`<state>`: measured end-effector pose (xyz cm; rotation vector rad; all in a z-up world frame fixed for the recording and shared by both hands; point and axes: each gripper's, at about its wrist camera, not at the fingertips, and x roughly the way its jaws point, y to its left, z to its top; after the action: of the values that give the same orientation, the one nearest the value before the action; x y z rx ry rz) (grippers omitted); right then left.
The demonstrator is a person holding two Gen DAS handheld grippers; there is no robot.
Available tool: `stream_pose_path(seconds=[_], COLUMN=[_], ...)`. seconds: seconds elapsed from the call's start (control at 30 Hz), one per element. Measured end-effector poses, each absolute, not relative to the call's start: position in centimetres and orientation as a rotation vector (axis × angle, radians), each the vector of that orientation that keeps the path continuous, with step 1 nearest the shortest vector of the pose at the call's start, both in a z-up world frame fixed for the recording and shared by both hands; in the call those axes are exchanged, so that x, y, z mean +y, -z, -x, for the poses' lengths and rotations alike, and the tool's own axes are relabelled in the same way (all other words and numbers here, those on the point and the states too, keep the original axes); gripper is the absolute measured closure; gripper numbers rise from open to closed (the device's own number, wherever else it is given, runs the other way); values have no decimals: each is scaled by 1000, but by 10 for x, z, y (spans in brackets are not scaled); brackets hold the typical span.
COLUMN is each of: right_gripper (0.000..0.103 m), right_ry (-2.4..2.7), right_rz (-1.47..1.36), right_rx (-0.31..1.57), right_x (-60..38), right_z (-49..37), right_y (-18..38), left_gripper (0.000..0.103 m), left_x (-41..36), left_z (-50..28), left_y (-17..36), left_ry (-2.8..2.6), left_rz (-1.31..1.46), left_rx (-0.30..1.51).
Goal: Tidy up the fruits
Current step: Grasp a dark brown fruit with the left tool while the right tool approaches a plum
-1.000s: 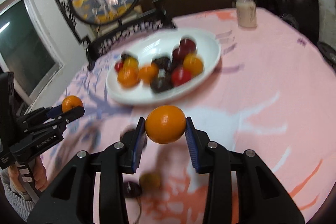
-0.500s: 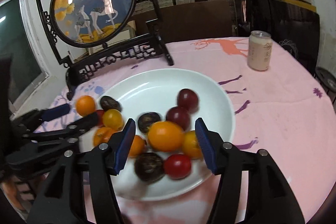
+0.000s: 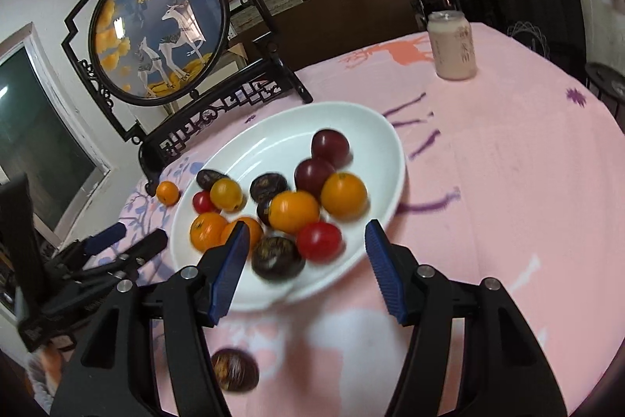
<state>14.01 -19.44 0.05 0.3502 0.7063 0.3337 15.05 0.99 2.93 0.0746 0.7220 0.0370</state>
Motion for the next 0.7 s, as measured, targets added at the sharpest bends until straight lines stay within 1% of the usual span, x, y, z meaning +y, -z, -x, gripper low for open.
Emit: stream_pose_path(seconds=[0.1, 0.17, 0.4, 0.5, 0.7], right_gripper=[40, 36, 31, 31, 30], right_ry=[-344, -343, -342, -340, -336], right_rz=[-333, -314, -299, -304, -311], right_rx=[697, 691, 728, 734, 737], right_x=[-191, -189, -187, -189, -191], right_z=[-126, -116, -95, -94, -93], right_y=[-3, -3, 7, 9, 9], left_gripper=[8, 5, 5, 5, 5], left_x=[5, 2, 24, 29, 61], left_z=[-141, -134, -109, -106, -109], left_y=[-22, -20, -16, -12, -15], left_ry=[-30, -35, -72, -101, -102], left_rz=[-97, -123, -91, -103, 43], left_rx=[734, 731, 748, 763, 780])
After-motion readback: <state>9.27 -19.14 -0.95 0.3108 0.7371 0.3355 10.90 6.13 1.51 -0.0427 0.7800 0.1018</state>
